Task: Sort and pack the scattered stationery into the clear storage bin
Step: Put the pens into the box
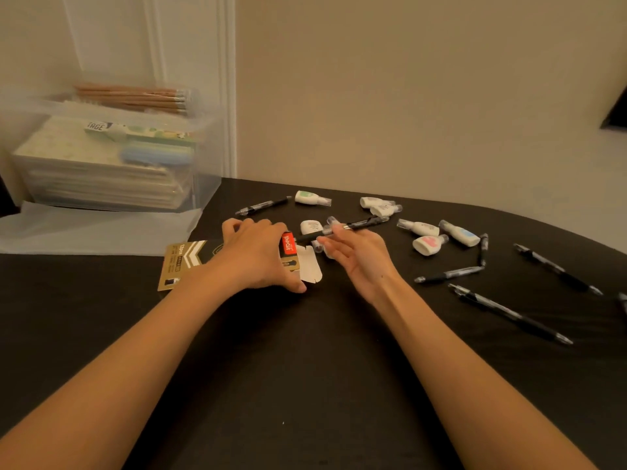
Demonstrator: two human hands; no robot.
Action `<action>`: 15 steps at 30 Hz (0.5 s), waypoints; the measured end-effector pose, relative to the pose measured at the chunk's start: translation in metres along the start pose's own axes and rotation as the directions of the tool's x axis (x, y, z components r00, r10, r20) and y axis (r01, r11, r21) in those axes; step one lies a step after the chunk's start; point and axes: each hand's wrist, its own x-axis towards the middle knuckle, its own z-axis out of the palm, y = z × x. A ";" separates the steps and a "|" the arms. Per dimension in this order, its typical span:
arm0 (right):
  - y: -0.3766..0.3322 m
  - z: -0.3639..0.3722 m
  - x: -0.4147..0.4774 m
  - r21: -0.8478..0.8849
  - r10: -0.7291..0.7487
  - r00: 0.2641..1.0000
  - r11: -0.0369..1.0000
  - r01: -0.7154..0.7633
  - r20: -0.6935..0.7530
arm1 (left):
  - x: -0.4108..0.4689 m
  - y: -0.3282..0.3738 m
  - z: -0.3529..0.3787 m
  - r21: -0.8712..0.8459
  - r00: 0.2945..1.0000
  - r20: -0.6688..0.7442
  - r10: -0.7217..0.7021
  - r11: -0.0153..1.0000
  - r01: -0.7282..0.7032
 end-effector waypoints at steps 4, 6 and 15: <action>0.006 -0.001 -0.011 -0.145 0.094 0.986 0.987 -0.073 0.140 | -0.006 0.014 0.004 -0.003 0.998 -0.029 0.062 0.998 -0.062; 0.007 -0.002 -0.013 -0.208 0.131 0.977 0.974 -0.095 0.169 | -0.008 0.016 0.007 0.012 0.997 -0.030 0.070 0.997 -0.070; -0.002 -0.022 -0.018 -0.222 0.056 0.994 0.974 -0.033 0.094 | -0.007 0.009 0.010 0.010 0.999 -0.030 0.029 1.000 -0.029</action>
